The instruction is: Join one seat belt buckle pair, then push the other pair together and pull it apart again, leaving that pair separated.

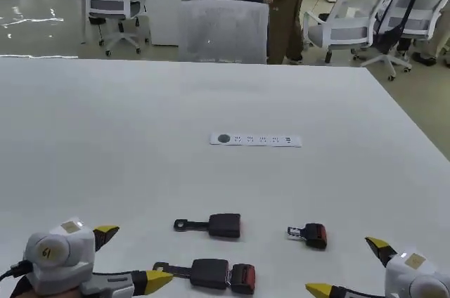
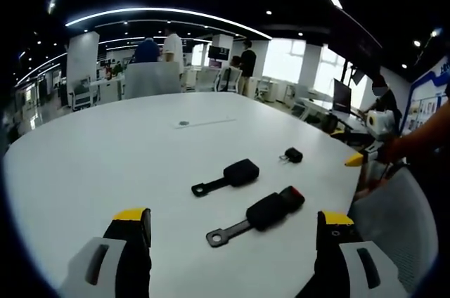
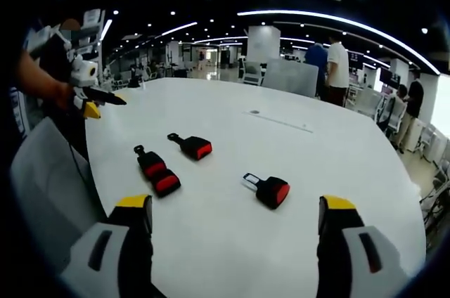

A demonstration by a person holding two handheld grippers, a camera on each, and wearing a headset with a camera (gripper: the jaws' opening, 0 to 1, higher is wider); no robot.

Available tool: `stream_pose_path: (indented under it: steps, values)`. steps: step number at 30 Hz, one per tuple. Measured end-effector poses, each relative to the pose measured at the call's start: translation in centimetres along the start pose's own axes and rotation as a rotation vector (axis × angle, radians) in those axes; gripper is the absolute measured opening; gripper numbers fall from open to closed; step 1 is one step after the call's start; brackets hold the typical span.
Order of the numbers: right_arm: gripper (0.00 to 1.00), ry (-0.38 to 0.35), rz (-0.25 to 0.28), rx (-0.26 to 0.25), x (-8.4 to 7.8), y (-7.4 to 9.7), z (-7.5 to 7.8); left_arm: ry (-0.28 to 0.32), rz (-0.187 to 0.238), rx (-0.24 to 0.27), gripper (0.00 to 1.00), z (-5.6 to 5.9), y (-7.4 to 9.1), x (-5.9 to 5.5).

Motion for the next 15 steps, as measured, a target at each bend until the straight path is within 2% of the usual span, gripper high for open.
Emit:
stream_pose_path:
  steps: [5,9,15]
  values:
    - [1.00,-0.008,-0.005,-0.008,-0.5,0.7,-0.2,0.006,0.011,0.008,1.00,0.1,0.8,-0.4]
    - [1.00,-0.010,-0.004,-0.019,-0.7,1.1,-0.1,-0.001,-0.001,0.013,1.00,0.0,0.9,-0.9]
    - [1.00,-0.018,0.002,-0.032,-0.6,1.6,-0.1,-0.015,-0.007,-0.013,1.00,0.7,0.5,-0.9]
Point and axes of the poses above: the centre of the closed fingertips' face, and the gripper's own axes: y roughly backward along the fingers, z roughly to its right, x roughly out of its top, the point moved 4 cm from there along y, roughly backward along the fingers, and after that the axes turned 12 degrees about -x, right-handed, at the moved point
